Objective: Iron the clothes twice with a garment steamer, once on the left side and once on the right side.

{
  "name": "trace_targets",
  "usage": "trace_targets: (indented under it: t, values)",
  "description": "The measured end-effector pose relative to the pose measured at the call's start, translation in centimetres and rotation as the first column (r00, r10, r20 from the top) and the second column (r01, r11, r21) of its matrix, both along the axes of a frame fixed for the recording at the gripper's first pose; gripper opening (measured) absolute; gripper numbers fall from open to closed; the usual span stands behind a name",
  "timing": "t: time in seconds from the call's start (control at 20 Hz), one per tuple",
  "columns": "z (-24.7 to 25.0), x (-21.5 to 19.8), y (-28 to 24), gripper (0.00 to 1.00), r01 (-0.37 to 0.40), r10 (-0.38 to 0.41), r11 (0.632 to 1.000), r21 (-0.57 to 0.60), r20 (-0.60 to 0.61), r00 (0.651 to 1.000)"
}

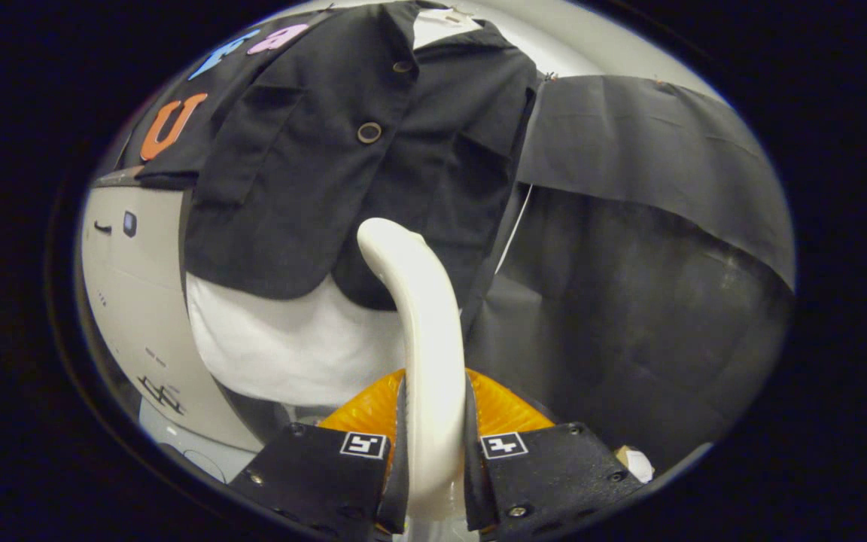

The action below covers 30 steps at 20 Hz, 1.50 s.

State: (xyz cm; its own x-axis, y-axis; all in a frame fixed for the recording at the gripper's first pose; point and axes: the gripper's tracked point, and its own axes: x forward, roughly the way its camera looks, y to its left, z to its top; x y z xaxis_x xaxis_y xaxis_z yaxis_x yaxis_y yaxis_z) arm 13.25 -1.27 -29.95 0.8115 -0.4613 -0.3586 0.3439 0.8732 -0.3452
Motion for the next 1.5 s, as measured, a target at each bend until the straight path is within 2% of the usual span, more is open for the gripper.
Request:
trace_targets:
  t: [0.15, 0.45, 0.9, 1.15, 1.2, 1.25, 1.5]
  values:
    - [-1.0, -1.7, 0.1, 0.32, 0.01, -0.009, 1.0, 0.007, -0.026, 1.0]
    - [3.7, -7.1, 0.8, 0.32, -0.021, 0.021, 1.0, 0.014, 0.021, 1.0]
    - [9.4, -14.2, 0.2, 0.32, -0.166, 0.163, 0.984, 0.062, 0.057, 0.985]
    - [14.2, -21.0, -2.6, 0.32, -0.245, 0.235, 0.966, 0.087, 0.11, 0.966]
    - [14.7, -21.2, -2.6, 0.32, -0.26, 0.248, 0.962, 0.09, 0.12, 0.961]
    - [16.0, -23.6, -3.5, 0.32, -0.278, 0.266, 0.957, 0.087, 0.131, 0.955]
    - [19.2, -28.7, -4.9, 0.32, -0.354, 0.334, 0.929, 0.106, 0.169, 0.927]
